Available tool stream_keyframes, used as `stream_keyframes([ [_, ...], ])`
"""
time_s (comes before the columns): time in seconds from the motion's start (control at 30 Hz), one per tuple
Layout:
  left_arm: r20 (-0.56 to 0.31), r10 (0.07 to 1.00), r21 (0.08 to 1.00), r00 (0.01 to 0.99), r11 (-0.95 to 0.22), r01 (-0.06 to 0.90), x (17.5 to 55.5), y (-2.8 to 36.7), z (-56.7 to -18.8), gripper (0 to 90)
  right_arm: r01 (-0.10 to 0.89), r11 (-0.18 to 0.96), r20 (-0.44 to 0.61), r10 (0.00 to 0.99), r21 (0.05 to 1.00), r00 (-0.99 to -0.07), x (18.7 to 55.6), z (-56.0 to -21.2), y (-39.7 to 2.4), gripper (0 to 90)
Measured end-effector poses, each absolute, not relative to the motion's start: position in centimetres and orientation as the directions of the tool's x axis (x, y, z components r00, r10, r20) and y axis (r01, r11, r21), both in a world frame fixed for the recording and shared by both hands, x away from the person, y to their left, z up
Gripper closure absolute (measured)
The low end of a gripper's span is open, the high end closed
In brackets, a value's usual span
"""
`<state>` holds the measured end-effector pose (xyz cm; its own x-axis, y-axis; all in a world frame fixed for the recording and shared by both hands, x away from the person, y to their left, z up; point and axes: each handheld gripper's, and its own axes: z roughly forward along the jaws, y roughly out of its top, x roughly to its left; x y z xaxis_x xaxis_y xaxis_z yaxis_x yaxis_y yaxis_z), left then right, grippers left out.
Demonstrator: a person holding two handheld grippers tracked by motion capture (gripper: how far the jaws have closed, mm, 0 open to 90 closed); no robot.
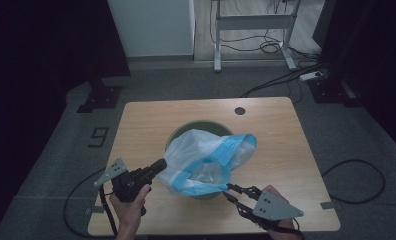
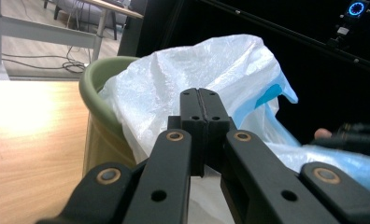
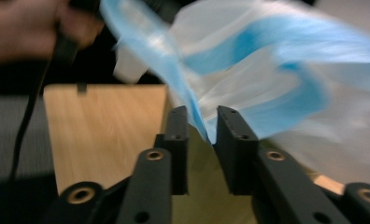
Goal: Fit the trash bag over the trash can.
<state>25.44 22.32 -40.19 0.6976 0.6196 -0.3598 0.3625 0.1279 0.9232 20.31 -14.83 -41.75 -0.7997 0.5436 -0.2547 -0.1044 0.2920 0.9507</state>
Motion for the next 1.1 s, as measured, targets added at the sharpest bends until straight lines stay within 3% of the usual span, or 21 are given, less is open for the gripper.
stream_keyframes([
  [0.1,-0.37,0.618,0.919,0.693,0.135,0.371,25.4,22.4,-40.6,89.7,-0.075,0.215,-0.193,0.605,0.974,-0.772,20.7,-40.5,-15.9,62.0],
  [0.23,-0.378,0.619,0.915,0.688,0.139,0.378,25.4,22.3,-41.1,89.7,-0.049,0.188,-0.161,0.645,0.981,-0.747,22.0,-39.3,-16.0,57.5],
  [0.5,-0.384,0.611,0.915,0.692,0.15,0.375,25.3,22.8,-41.8,89.7,0.008,0.086,-0.052,0.669,0.996,-0.741,23.8,-37.7,-16.7,56.2],
  [0.8,-0.412,0.594,0.905,0.691,0.183,0.383,25.1,23.0,-42.4,89.7,0.098,0.133,-0.023,0.695,0.986,-0.718,24.9,-38.0,-14.8,53.5],
  [1.1,-0.411,0.59,0.906,0.695,0.181,0.383,25.3,22.8,-42.5,89.7,0.169,0.089,0.054,0.719,0.982,-0.693,26.6,-38.1,-13.6,52.7],
])
